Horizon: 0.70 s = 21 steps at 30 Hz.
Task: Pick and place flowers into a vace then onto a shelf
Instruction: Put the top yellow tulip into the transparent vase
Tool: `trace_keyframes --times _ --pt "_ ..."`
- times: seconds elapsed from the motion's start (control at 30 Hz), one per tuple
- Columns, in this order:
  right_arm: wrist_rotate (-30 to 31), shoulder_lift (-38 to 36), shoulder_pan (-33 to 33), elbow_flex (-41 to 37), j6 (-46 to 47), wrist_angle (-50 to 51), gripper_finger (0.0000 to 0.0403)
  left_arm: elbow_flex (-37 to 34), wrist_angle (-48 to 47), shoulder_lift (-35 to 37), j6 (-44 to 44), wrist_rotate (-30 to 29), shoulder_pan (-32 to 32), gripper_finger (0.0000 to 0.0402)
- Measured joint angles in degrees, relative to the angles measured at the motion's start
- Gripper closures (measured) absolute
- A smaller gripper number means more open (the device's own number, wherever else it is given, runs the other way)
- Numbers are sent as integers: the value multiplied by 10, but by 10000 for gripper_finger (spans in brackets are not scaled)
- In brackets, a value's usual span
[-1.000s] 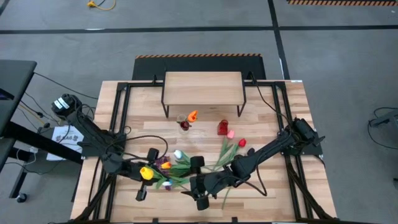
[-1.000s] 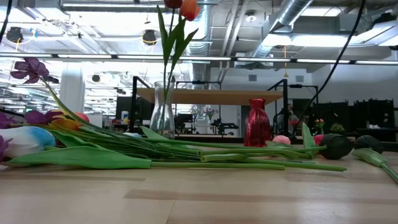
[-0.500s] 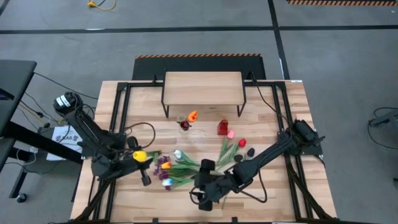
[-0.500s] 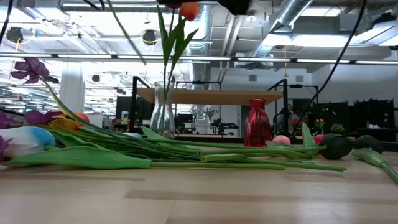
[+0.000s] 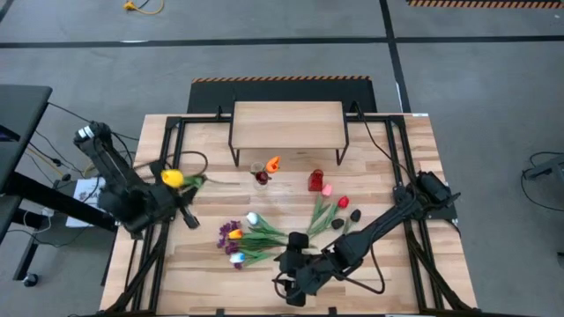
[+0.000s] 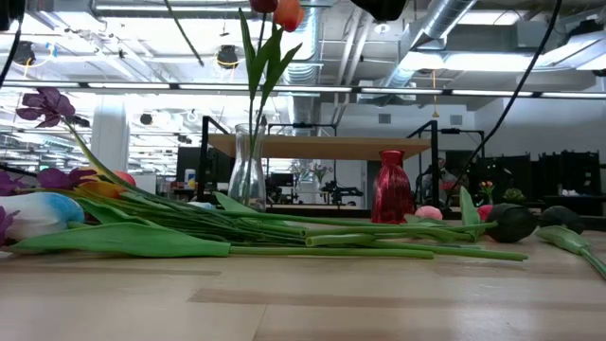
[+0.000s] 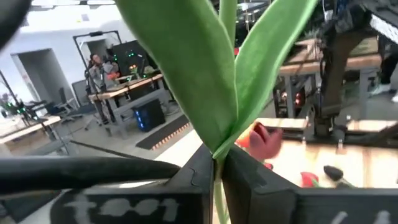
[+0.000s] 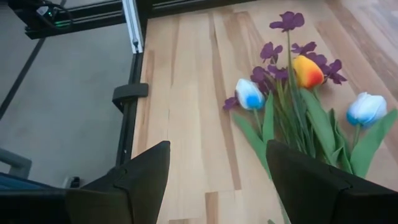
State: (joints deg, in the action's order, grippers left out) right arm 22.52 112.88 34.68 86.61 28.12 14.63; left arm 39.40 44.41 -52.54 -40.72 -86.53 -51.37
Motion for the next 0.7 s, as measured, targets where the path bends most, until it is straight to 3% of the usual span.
trace_keyframes --times 0.23,0.43,0.57,0.7 --pt "0 0 2 0 0 0 143 0 -49 72 7 42 46 401" --pt "0 0 2 0 0 -1 143 0 -186 110 127 244 88 401" --pt "-1 0 2 0 0 -1 143 28 -330 126 217 311 148 401" --pt "-1 0 5 0 -1 0 143 104 -498 128 313 378 228 401"
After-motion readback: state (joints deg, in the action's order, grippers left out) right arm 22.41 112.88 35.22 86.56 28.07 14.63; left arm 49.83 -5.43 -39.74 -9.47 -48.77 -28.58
